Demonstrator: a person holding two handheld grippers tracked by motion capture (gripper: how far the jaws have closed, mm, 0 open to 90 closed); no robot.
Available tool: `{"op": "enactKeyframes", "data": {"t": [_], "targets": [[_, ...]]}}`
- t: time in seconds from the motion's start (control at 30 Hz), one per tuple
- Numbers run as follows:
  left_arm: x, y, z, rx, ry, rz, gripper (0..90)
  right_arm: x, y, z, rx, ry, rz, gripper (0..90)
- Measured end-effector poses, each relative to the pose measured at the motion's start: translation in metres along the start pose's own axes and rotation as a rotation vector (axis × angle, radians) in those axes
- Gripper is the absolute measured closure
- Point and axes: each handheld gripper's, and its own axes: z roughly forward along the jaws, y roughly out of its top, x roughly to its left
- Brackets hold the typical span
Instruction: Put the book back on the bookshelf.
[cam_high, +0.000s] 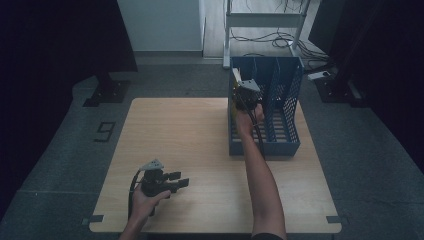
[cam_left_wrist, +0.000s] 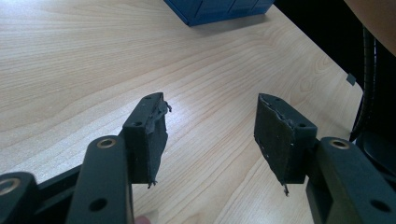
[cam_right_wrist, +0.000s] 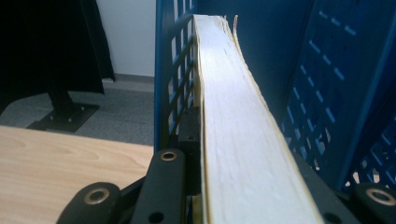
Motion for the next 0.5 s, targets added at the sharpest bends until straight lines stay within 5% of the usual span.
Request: {"op": "enactKeyframes", "data": {"t": [0.5], "targets": [[-0.006, 0.002, -0.004, -0.044, 0.019, 0.024, 44.8, 0.003, -0.012, 0.011, -0.014, -0.009, -0.001, 73.9]]}}
